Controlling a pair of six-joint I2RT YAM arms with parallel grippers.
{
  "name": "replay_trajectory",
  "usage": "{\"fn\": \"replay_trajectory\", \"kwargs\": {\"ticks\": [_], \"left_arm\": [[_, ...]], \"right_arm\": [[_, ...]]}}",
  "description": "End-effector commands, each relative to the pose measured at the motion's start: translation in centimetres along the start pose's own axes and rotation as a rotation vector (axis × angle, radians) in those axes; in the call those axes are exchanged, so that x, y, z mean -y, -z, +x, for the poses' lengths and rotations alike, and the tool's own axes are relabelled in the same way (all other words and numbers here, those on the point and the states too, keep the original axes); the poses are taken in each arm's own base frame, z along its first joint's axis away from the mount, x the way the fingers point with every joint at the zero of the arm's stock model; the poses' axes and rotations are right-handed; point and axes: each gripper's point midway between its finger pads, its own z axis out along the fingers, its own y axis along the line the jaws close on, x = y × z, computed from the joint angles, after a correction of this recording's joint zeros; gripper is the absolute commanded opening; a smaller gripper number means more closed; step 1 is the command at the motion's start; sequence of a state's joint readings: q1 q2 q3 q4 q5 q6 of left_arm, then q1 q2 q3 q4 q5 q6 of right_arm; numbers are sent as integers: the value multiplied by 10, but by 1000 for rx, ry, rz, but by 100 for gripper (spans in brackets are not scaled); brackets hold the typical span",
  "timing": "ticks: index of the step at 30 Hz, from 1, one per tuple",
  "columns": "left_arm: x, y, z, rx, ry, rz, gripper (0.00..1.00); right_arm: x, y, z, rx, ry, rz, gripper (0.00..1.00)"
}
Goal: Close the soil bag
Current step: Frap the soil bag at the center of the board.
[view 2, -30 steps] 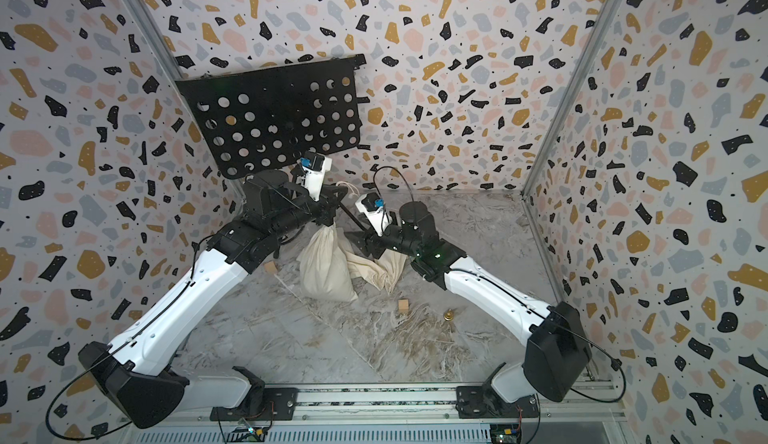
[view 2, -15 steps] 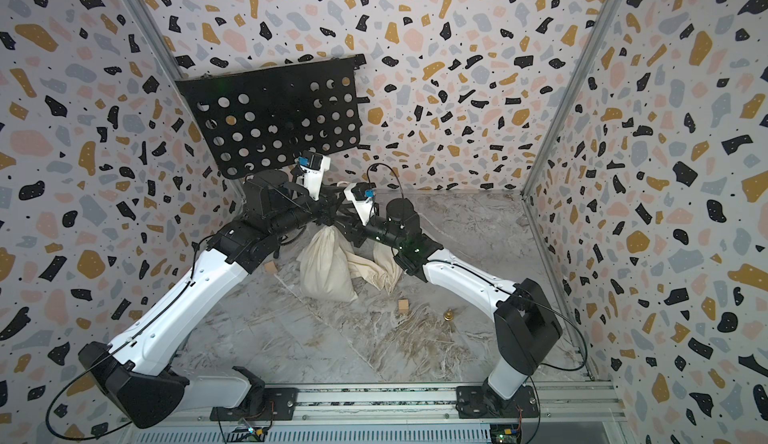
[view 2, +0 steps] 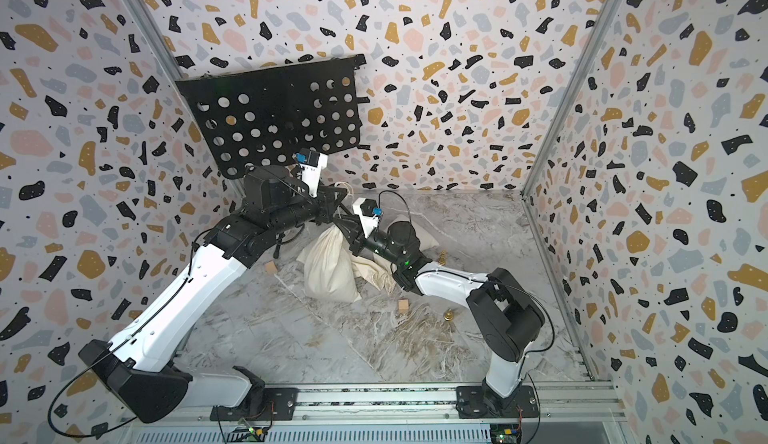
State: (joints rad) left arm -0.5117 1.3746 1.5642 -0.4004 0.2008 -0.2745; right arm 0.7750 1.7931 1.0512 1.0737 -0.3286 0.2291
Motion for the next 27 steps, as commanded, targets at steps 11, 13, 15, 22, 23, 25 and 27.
{"fn": "replay_trajectory", "kwargs": {"ticks": [11, 13, 15, 22, 23, 25, 27], "left_arm": [[84, 134, -193, 642, -113, 240, 0], [87, 138, -194, 652, -113, 251, 0], [88, 141, -193, 659, -107, 262, 0], [87, 136, -179, 631, -81, 287, 0], [83, 132, -174, 622, -79, 271, 0], [73, 122, -160, 590, -77, 228, 0], [61, 110, -147, 563, -69, 184, 0]], "right_arm": [[36, 90, 246, -604, -110, 228, 19], [38, 90, 246, -615, -107, 238, 21], [38, 90, 245, -626, -108, 241, 23], [34, 83, 237, -614, -122, 215, 25], [32, 83, 232, -601, -121, 207, 25], [27, 81, 215, -564, -110, 187, 28], [22, 80, 197, -527, -96, 168, 34]]}}
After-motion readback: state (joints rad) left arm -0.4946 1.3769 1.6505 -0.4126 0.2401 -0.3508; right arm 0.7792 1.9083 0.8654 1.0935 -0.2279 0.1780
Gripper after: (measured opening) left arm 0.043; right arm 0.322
